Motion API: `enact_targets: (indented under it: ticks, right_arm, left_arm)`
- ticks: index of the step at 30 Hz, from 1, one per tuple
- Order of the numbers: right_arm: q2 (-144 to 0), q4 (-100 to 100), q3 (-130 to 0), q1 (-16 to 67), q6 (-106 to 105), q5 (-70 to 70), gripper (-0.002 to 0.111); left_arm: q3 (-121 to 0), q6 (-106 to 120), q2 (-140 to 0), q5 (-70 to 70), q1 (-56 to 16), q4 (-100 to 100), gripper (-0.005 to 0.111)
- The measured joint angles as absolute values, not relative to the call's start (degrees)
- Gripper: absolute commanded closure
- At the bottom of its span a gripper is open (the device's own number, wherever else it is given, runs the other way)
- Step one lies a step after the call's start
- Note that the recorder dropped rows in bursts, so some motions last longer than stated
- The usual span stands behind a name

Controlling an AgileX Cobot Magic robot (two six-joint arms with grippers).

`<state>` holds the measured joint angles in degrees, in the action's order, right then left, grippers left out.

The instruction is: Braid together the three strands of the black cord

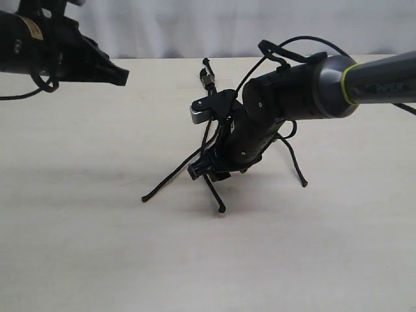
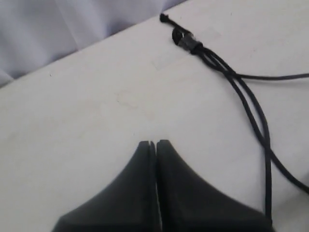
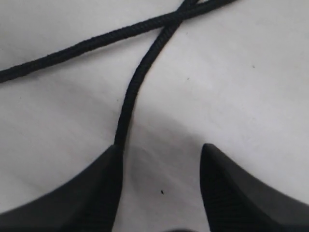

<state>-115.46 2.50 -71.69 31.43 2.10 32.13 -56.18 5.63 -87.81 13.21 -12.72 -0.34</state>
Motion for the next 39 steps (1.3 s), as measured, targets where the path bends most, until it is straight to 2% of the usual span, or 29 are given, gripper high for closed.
enact_targets:
  ticks: [4, 7, 21, 29, 39]
  right_arm:
    - [-115.6, 2.3, -71.7, 31.4, 2.1, 32.2, 0.061]
    - [-115.6, 0.4, -71.7, 31.4, 2.1, 32.6, 0.061]
    - [-115.6, -9.7, -71.7, 31.4, 3.1, 39.6, 0.061]
    - [-115.6, -13.8, -71.7, 28.6, 9.5, 40.5, 0.061]
    - [-114.0, -13.8, -71.8, 28.2, 9.9, 40.6, 0.061]
  left_arm:
    - [-56.2, 5.1, -92.6, 14.5, -12.7, -1.2, 0.083]
    - [-56.2, 4.8, -96.8, 14.8, -12.8, -1.8, 0.079]
    - [-56.2, 9.9, -104.0, 20.6, -23.5, -2.0, 0.078]
    - [-56.2, 10.3, -110.2, 16.5, -24.0, -2.0, 0.078]
    - [-56.2, 10.4, -108.0, 16.3, -25.3, -4.4, 0.078]
